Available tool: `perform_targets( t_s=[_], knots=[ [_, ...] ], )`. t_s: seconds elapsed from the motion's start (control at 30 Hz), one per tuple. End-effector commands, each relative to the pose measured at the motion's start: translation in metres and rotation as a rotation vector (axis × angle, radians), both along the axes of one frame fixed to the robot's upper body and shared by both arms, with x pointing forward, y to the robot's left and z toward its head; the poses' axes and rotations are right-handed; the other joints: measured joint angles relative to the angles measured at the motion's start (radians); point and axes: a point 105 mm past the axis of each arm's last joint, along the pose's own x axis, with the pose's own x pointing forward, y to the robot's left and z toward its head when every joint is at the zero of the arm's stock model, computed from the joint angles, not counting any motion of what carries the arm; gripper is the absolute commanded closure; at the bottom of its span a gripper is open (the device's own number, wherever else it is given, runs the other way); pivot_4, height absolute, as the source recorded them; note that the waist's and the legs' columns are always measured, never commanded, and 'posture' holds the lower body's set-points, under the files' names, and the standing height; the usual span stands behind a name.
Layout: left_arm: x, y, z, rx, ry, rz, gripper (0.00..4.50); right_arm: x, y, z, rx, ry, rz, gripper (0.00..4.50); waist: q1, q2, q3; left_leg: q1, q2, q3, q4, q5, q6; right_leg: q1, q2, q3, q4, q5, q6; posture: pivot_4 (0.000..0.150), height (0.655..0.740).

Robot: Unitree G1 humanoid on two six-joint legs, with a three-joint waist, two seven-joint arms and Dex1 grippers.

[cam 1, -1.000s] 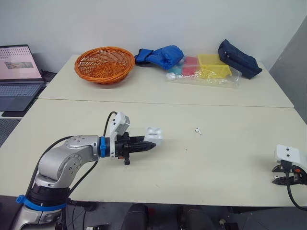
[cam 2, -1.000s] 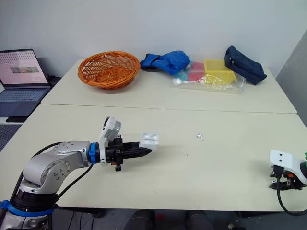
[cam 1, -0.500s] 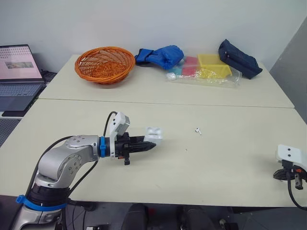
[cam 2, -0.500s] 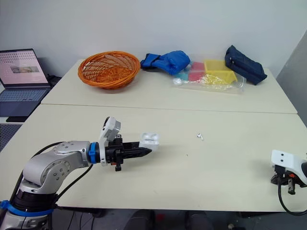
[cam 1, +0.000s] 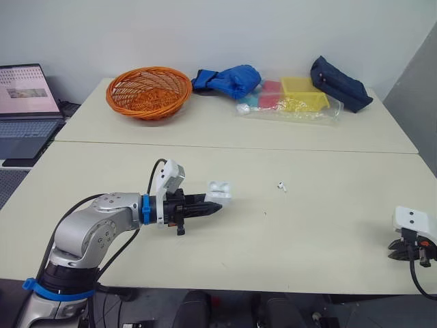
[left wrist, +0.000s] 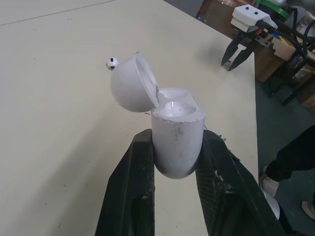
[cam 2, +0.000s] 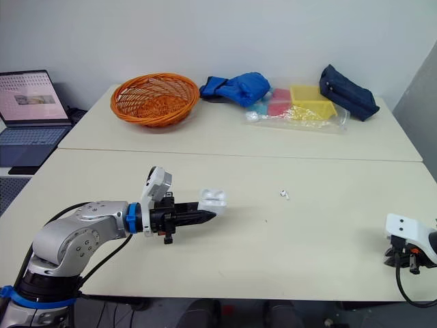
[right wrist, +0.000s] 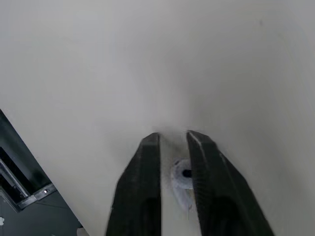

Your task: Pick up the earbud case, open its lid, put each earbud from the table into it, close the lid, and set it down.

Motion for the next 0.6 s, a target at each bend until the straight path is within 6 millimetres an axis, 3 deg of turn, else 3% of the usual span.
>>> perform_targets(
  t_s=[0.03, 0.2, 0.3, 0.6],
  knots=[
    [-0.004, -0.003, 0.011, -0.016, -0.046, -0.025, 3.75, 0.005, -0.001, 0.016, -0.003, -0.045, -0.011, 2.19, 0.0, 0.0, 0.0, 0.0, 0.0, 0.0, 0.0, 0.0, 0.0, 0.0, 0.0, 0.0, 0.0, 0.0, 0.0, 0.15, 0.74],
    [-0.004, -0.005, 0.01, -0.021, -0.043, -0.027, 3.75, -0.002, -0.012, 0.014, -0.044, -0.032, -0.026, 0.38, 0.0, 0.0, 0.0, 0.0, 0.0, 0.0, 0.0, 0.0, 0.0, 0.0, 0.0, 0.0, 0.0, 0.0, 0.0, 0.15, 0.74],
    [-0.005, -0.006, 0.009, -0.024, -0.041, -0.028, 3.75, -0.006, -0.021, 0.011, -0.061, -0.021, -0.037, 0.38, 0.0, 0.0, 0.0, 0.0, 0.0, 0.0, 0.0, 0.0, 0.0, 0.0, 0.0, 0.0, 0.0, 0.0, 0.0, 0.15, 0.74],
    [-0.004, -0.006, 0.01, -0.021, -0.042, -0.028, 3.75, -0.003, -0.019, 0.007, -0.041, -0.028, -0.042, 0.38, 0.0, 0.0, 0.0, 0.001, 0.0, 0.001, 0.0, 0.0, 0.0, 0.0, 0.0, 0.0, 0.001, -0.001, -0.001, 0.15, 0.74]
  ],
)
